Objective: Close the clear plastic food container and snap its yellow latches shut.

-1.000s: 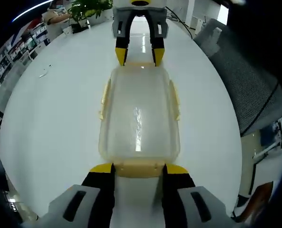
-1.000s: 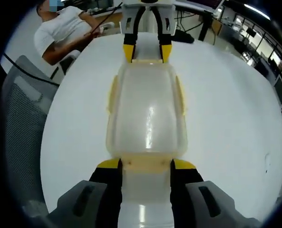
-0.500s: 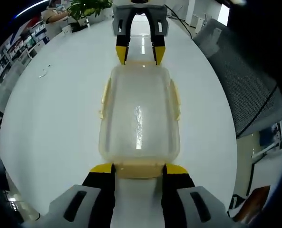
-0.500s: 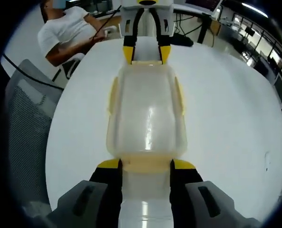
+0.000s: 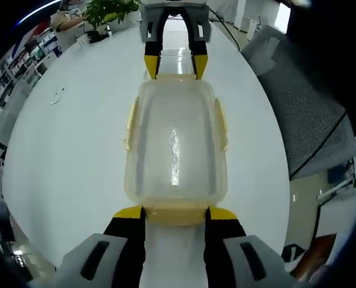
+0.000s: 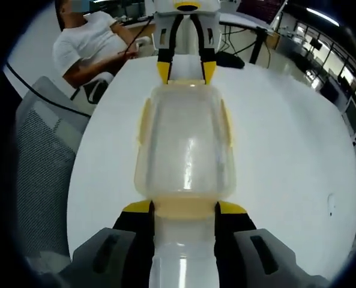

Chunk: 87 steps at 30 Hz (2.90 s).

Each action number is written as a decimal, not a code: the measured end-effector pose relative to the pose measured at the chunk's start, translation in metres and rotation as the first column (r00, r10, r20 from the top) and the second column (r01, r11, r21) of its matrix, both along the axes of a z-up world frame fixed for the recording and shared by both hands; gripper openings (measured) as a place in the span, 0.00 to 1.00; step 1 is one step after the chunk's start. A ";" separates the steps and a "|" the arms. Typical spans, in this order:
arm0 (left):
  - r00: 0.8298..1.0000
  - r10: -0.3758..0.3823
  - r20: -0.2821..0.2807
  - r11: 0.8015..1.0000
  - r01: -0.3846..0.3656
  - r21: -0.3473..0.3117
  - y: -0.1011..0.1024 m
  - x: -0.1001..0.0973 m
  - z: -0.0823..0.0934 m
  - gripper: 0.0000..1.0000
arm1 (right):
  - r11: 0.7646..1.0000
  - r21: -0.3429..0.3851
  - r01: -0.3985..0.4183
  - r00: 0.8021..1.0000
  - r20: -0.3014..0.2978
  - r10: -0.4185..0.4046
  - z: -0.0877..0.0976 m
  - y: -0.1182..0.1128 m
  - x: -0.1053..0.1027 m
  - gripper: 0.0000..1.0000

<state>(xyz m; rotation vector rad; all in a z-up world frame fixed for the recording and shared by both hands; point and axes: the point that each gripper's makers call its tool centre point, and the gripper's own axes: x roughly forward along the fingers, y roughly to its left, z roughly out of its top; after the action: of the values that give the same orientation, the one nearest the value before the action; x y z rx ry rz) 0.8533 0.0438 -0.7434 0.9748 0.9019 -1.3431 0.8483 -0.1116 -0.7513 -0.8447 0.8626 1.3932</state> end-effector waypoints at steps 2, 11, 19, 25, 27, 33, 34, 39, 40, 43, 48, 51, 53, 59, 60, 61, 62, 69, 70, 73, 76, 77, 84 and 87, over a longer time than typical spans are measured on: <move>1.000 0.001 0.003 1.000 -0.001 0.003 -0.002 0.000 0.004 0.31 | 1.000 0.002 0.001 1.000 0.000 -0.001 0.005 -0.001 -0.001 0.35; 1.000 0.000 0.021 1.000 0.001 -0.007 -0.007 0.001 0.021 0.31 | 1.000 0.013 -0.002 1.000 0.009 0.002 0.027 -0.012 -0.004 0.35; 1.000 0.005 0.026 1.000 -0.004 -0.024 -0.016 0.003 0.031 0.31 | 1.000 0.020 0.003 1.000 0.016 -0.003 0.040 -0.023 -0.005 0.35; 0.999 -0.005 0.042 0.999 0.007 -0.040 -0.030 0.006 0.041 0.32 | 1.000 0.015 0.010 1.000 0.025 -0.011 0.048 -0.036 -0.004 0.35; 0.999 -0.006 0.044 0.999 0.008 -0.043 -0.034 0.007 0.042 0.32 | 1.000 0.014 0.012 1.000 0.028 -0.012 0.051 -0.041 -0.003 0.35; 0.999 -0.011 0.053 0.999 0.013 -0.052 -0.055 0.009 0.048 0.32 | 1.000 0.004 0.019 0.999 0.032 -0.019 0.055 -0.059 -0.002 0.35; 0.999 -0.013 0.052 0.998 0.015 -0.053 -0.058 0.009 0.049 0.32 | 1.000 0.002 0.019 0.999 0.031 -0.019 0.055 -0.062 -0.001 0.35; 0.998 -0.017 0.056 0.998 0.021 -0.062 -0.073 0.011 0.052 0.32 | 1.000 -0.007 0.018 0.999 0.038 -0.018 0.057 -0.076 0.000 0.35; 0.998 -0.018 0.060 0.998 0.022 -0.063 -0.076 0.012 0.052 0.32 | 1.000 -0.009 0.020 0.999 0.039 -0.019 0.058 -0.080 0.001 0.35; 0.997 -0.020 0.071 0.997 0.025 -0.066 -0.083 0.013 0.054 0.32 | 1.000 -0.013 0.022 0.999 0.042 -0.022 0.058 -0.089 0.002 0.35; 0.997 -0.020 0.076 0.997 0.026 -0.076 -0.099 0.013 0.056 0.32 | 1.000 -0.022 0.020 0.999 0.049 -0.019 0.059 -0.103 0.002 0.35; 0.997 -0.021 0.079 0.996 0.027 -0.080 -0.107 0.013 0.057 0.32 | 0.999 -0.025 0.021 0.999 0.050 -0.020 0.060 -0.111 0.003 0.35; 0.997 -0.020 0.081 0.996 0.026 -0.083 -0.113 0.014 0.057 0.32 | 0.999 -0.029 0.020 0.998 0.054 -0.019 0.060 -0.117 0.003 0.35; 0.996 -0.018 0.089 0.996 0.025 -0.085 -0.129 0.016 0.058 0.32 | 0.999 -0.041 0.026 0.998 0.061 -0.024 0.059 -0.133 0.006 0.36; 0.996 -0.017 0.090 0.996 0.025 -0.087 -0.132 0.016 0.059 0.32 | 0.999 -0.044 0.027 0.998 0.064 -0.024 0.059 -0.137 0.007 0.36; 0.996 -0.018 0.090 0.996 0.026 -0.089 -0.135 0.016 0.059 0.32 | 0.999 -0.045 0.029 0.998 0.062 -0.026 0.058 -0.140 0.007 0.36; 0.996 -0.019 0.091 0.995 0.027 -0.092 -0.138 0.016 0.059 0.32 | 0.998 -0.048 0.029 0.998 0.062 -0.026 0.058 -0.143 0.007 0.36; 0.995 -0.023 0.093 0.994 0.032 -0.103 -0.152 0.017 0.054 0.32 | 0.997 -0.069 0.032 0.998 0.058 -0.028 0.053 -0.158 0.008 0.36; 0.996 -0.022 0.091 0.994 0.032 -0.105 -0.154 0.017 0.054 0.32 | 0.997 -0.073 0.032 0.998 0.056 -0.027 0.052 -0.160 0.008 0.36; 0.996 -0.022 0.088 0.993 0.031 -0.111 -0.159 0.018 0.050 0.32 | 0.996 -0.081 0.032 0.998 0.051 -0.028 0.050 -0.165 0.008 0.36; 0.996 -0.020 0.087 0.993 0.030 -0.117 -0.165 0.018 0.049 0.32 | 0.995 -0.091 0.031 0.998 0.051 -0.026 0.049 -0.170 0.009 0.36; 0.996 -0.020 0.086 0.993 0.030 -0.118 -0.166 0.018 0.049 0.32 | 0.995 -0.095 0.030 0.998 0.050 -0.025 0.048 -0.172 0.009 0.36; 0.996 -0.027 0.083 0.991 0.038 -0.128 -0.184 0.017 0.046 0.32 | 0.992 -0.125 0.033 0.999 0.042 -0.028 0.041 -0.189 0.008 0.36; 0.997 -0.029 0.078 0.991 0.039 -0.131 -0.189 0.016 0.043 0.32 | 0.990 -0.139 0.033 0.999 0.037 -0.028 0.038 -0.195 0.007 0.36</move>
<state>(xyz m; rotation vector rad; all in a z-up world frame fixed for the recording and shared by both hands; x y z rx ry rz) 0.8698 -0.1450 -0.7001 0.9361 0.7321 -1.3677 0.8550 -0.3068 -0.7130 -0.9553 0.9506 1.2996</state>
